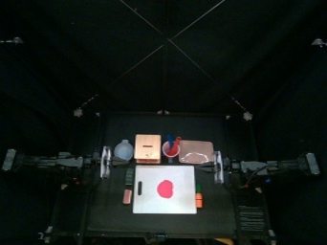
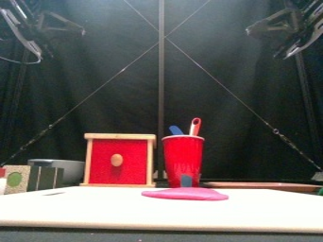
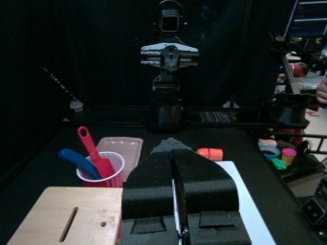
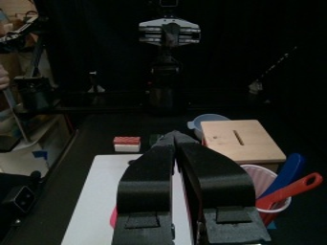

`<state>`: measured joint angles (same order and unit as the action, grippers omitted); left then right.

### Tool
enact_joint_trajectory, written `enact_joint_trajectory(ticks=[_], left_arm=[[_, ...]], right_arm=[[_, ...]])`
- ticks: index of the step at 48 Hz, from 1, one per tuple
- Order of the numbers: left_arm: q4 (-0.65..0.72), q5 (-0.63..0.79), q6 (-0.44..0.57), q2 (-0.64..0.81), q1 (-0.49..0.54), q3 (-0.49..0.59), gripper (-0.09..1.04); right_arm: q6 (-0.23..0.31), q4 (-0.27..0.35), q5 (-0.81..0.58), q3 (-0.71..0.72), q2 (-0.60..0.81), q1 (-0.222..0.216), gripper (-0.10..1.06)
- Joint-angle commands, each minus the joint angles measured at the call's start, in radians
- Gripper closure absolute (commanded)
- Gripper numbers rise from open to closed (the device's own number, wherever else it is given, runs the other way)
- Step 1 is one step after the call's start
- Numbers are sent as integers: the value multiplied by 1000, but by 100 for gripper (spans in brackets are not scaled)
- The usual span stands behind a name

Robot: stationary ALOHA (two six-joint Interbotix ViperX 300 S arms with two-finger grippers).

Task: Get the cutter from the drawer then cut the dough then place the extra dough in the bowl
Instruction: Open the drawer

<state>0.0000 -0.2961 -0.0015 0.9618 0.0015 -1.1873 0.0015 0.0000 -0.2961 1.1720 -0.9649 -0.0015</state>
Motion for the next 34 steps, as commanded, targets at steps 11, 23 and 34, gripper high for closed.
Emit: enact_joint_trajectory(ticks=[11,23,34], left_arm=[[-367,-144,-32,-242,-40,84,95],[-756,-396,-61,-431,-209,97,95],[-1011,-586,-71,-620,-385,144,95]], right_arm=[[8,6,-3,-124,184,-55,93],[-5,-8,179,-383,425,-135,93],[-11,-67,382,-580,618,-219,93]])
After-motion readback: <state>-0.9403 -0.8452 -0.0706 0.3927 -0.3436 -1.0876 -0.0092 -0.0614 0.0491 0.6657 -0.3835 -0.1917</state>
